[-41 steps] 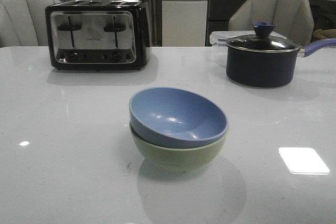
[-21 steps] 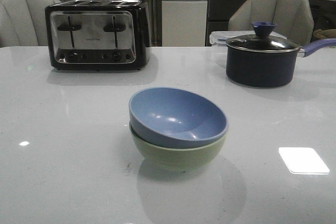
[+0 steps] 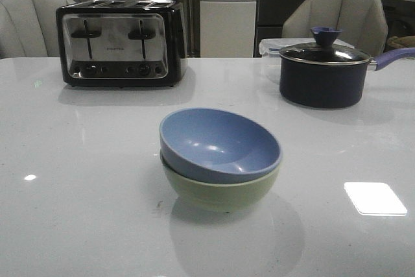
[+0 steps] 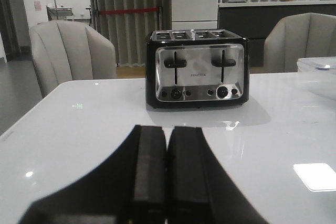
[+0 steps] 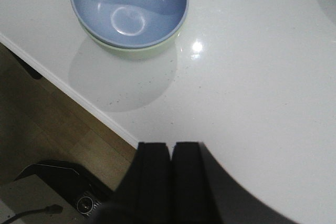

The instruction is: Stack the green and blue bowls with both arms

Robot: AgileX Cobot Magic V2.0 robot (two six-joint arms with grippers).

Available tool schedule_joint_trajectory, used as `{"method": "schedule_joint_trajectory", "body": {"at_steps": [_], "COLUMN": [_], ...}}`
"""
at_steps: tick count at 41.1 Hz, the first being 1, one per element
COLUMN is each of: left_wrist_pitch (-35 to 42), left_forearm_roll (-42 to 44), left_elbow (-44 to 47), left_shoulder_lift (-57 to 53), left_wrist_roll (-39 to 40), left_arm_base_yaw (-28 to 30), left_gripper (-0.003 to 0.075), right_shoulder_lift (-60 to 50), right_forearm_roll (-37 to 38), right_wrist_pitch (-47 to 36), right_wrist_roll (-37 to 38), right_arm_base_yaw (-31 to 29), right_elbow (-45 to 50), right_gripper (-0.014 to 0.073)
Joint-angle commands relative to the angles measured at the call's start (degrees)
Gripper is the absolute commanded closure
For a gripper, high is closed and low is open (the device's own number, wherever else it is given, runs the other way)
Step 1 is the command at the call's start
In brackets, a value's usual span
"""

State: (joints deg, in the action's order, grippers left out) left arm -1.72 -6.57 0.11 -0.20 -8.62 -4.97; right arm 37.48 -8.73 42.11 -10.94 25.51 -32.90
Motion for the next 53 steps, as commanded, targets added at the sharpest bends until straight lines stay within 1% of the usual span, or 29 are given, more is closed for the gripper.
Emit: {"method": "schedule_joint_trajectory", "body": {"at_steps": [1, 5, 9, 14, 21, 30, 53], "left_wrist_pitch": [5.73, 5.39, 5.28, 5.28, 5.28, 4.45, 4.63], "left_forearm_roll": [0.04, 0.04, 0.04, 0.04, 0.04, -0.62, -0.73], "left_elbow": [0.39, 0.39, 0.39, 0.39, 0.39, 0.39, 0.39], "left_shoulder_lift": [-1.31, -1.31, -1.31, -1.31, -1.31, -1.31, -1.31], "left_wrist_roll": [0.71, 0.71, 0.71, 0.71, 0.71, 2.00, 2.00], "left_arm_base_yaw": [1.13, 2.57, 2.68, 2.41, 0.45, 0.45, 0.45], "left_gripper": [0.0619, 0.0619, 0.0619, 0.0619, 0.0619, 0.0619, 0.0619], "right_shoulder_lift": [-0.12, -0.12, -0.12, -0.12, -0.12, -0.12, -0.12], "right_forearm_roll": [-0.11, -0.11, -0.11, -0.11, -0.11, -0.11, -0.11], "right_wrist_pitch": [-3.24, -3.24, -3.24, -3.24, -3.24, -3.24, -3.24], "right_wrist_roll": [-0.54, -0.54, -0.54, -0.54, -0.54, -0.54, -0.54], "right_arm_base_yaw": [0.01, 0.01, 0.01, 0.01, 0.01, 0.01, 0.01], "right_elbow": [-1.52, -1.52, -1.52, -1.52, -1.52, -1.52, -1.52], "right_gripper": [0.0568, 0.0568, 0.0568, 0.0568, 0.0568, 0.0568, 0.0568]}}
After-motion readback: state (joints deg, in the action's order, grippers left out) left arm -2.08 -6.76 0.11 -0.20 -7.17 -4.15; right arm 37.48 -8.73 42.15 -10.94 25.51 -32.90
